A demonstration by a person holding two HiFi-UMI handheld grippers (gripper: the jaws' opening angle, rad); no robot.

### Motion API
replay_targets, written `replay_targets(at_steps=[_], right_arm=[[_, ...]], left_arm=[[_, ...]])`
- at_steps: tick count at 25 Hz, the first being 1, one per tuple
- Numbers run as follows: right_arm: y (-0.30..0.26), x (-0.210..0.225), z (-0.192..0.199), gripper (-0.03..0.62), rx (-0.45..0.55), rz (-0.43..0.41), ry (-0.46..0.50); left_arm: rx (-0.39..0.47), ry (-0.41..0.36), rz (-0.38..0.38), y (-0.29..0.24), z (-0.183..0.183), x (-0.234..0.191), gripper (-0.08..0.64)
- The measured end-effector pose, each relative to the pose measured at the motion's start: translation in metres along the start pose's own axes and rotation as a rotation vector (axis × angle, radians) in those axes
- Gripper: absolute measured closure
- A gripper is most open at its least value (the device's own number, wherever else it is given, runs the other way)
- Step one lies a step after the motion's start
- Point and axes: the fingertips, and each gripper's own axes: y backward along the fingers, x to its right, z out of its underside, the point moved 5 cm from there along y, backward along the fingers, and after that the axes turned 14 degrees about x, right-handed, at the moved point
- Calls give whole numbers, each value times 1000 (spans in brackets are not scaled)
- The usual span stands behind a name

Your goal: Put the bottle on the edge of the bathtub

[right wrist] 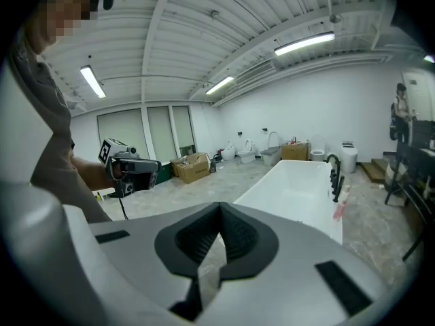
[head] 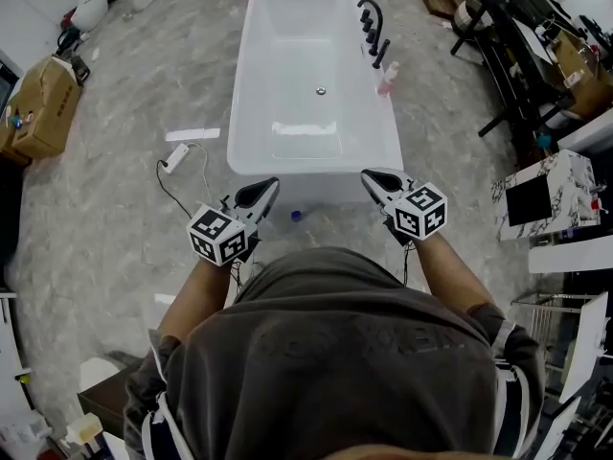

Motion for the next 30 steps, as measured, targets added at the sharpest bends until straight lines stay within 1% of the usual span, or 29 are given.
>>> replay_targets(at_steps=[7, 19, 30], right_arm=[[-1, -2, -3, 601, -7, -4, 38], [0, -4, 3, 601, -20, -14, 35], [-4, -4, 4, 601, -22, -24, 34]], left_arm=[[-10, -7, 1, 2, -2, 0, 555], [-17, 7, -15, 6, 9, 3, 555], [-14, 0, -20, 5, 6, 1, 555]])
